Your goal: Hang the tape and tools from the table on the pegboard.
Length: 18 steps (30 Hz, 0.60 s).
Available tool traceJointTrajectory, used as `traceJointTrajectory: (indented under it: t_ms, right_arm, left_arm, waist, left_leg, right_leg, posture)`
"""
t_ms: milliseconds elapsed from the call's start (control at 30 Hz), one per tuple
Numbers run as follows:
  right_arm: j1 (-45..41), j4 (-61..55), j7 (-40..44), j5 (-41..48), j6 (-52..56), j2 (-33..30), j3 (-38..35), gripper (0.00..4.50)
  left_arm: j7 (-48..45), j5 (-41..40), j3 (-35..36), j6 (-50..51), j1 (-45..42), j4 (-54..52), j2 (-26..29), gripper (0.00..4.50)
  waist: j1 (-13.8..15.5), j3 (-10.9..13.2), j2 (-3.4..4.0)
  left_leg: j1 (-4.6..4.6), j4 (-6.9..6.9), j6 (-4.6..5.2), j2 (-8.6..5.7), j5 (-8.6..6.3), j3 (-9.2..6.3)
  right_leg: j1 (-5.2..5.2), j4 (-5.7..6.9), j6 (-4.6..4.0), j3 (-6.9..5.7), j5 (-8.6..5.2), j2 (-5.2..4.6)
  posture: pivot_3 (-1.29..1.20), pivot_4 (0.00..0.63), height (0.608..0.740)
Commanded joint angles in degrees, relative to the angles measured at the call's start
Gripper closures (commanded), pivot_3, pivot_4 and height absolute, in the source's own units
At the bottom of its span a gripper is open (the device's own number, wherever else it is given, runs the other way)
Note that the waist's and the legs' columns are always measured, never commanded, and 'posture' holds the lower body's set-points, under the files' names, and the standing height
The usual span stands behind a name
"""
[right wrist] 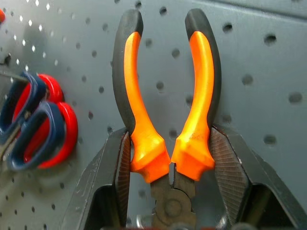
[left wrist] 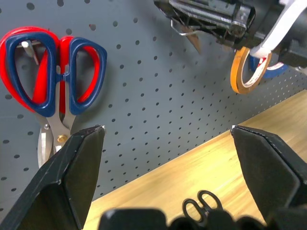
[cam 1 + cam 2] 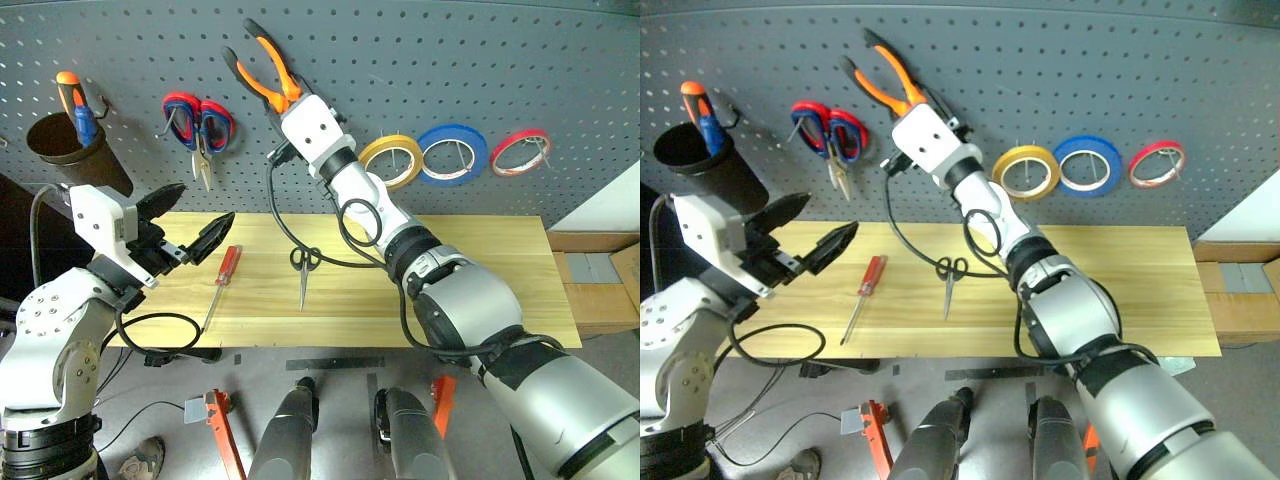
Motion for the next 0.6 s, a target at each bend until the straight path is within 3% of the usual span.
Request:
traceJointTrajectory:
  t_ms: [33,333,500,600]
  right_arm:
    - [0.58,-3.13,-0.77,2.07,-0.47,-0.71,-1.69,2.46]
    - [7.59,-10.26,5.47,7.8,-0.16,-2.12,-4.4,2.46]
    - [12.42,-18.86,9.72,9.52,4.77,-2.29,-3.66,0.92]
    - [17.39,-29.84,12.34,9.4,11.18,-2.44,-1.93,0.03]
  left_arm:
    - [0.25,0.93,-0.08,-2.01,-0.41,-0.1,-0.63,0.0]
    - [0.01,3.65,-3.14,-5.36,-2.81,4.29,-3.49,0.0]
    - [-0.14,4.45,-4.68,-6.51,-4.0,5.97,-4.97,0.0]
    - [-0.18,4.93,-5.23,-7.05,-4.72,7.08,-5.7,0.0]
  waist:
    - [-0.12,0.0,0.0]
    - [-0.14,-0.01,-0.02]
    - [-0.52,-0.02,-0.04]
    - [-1.42,-0.03,-0.04]
  left_leg:
    - [0.0,0.0,0.0,0.0,0.0,0.02]
    - [0.0,0.1,-0.06,0.01,0.04,-0.08]
    - [-0.01,0.12,-0.06,-0.04,0.04,-0.09]
    - [-0.01,0.12,-0.06,0.0,0.04,-0.09]
  right_leg:
    - [0.0,0.0,0.0,0.0,0.0,0.0]
    - [0.08,0.02,0.0,-0.09,0.01,0.0]
    - [0.15,-0.02,0.0,-0.09,0.01,-0.01]
    - [0.13,0.01,0.0,-0.1,0.01,-0.01]
  posture:
    - [0.2,0.344,0.74]
    - [0.09,0.329,0.74]
    - [0.05,0.323,0.74]
    - [0.03,0.314,0.74]
